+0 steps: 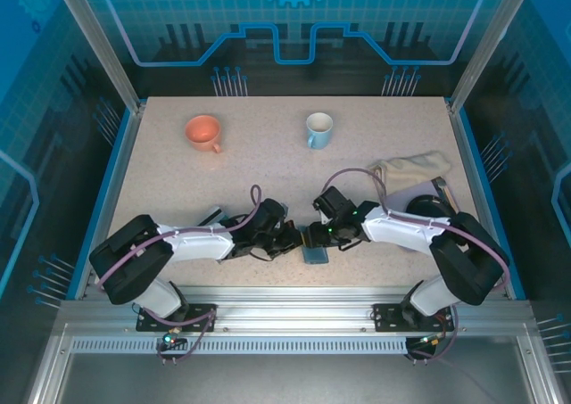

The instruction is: Put the credit cards into the card holder

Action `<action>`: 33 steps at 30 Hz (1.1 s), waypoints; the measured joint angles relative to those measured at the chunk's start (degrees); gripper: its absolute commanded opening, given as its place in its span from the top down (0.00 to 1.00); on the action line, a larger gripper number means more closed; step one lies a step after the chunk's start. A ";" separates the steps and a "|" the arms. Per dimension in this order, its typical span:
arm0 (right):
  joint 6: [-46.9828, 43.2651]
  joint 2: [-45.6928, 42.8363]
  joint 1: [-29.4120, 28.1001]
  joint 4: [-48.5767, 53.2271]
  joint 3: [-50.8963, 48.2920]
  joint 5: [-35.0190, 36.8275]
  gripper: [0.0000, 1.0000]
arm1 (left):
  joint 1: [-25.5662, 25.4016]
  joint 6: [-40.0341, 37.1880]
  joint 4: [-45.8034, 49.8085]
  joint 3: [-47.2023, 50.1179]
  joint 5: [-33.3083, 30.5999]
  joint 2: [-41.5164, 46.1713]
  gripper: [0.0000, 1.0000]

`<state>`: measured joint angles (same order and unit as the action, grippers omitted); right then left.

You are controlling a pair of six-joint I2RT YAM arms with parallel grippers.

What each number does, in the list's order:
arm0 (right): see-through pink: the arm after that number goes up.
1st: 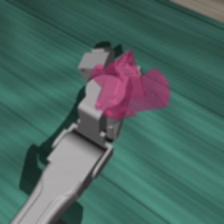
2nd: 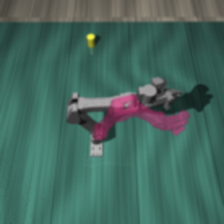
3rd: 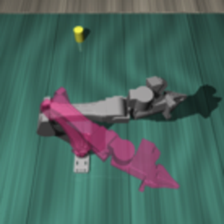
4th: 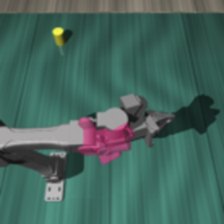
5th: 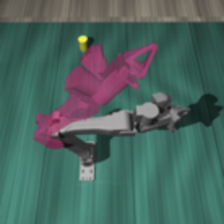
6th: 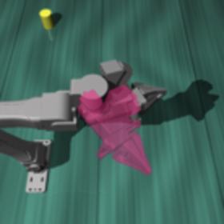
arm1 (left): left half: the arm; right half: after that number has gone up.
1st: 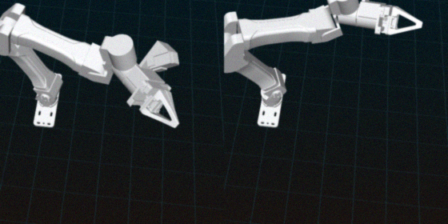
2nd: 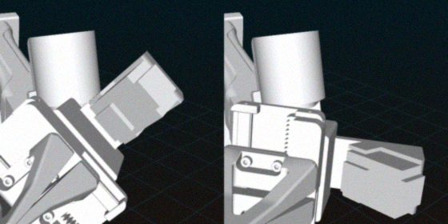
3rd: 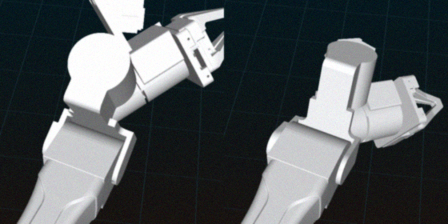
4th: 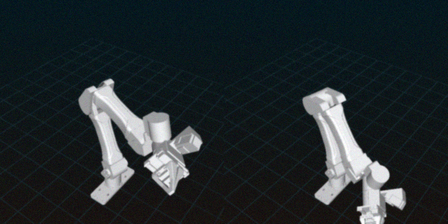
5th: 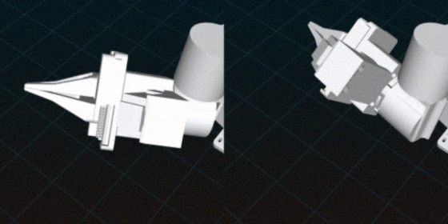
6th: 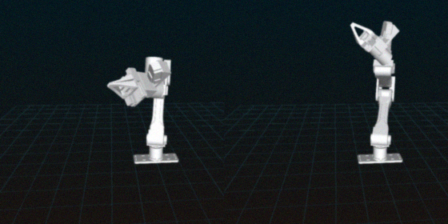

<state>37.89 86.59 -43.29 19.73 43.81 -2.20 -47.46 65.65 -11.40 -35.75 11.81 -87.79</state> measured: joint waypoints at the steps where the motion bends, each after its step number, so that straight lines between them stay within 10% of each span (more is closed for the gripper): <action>1: 0.02 0.50 -0.74 -0.26 0.02 0.87 0.47 | 0.00 -0.02 0.24 0.24 0.00 0.00 1.00; 14: 1.75 -0.74 0.31 9.92 -0.74 16.06 0.64 | 0.11 -0.02 0.57 2.34 -1.53 6.27 1.00; 33: 1.75 -8.09 2.08 9.64 1.42 5.27 0.56 | 0.28 -2.21 2.25 1.42 -1.49 4.33 1.00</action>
<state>39.64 78.50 -41.21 29.36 45.23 3.07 -47.18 63.44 -9.15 -34.33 10.33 -83.46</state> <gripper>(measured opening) 0.464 0.045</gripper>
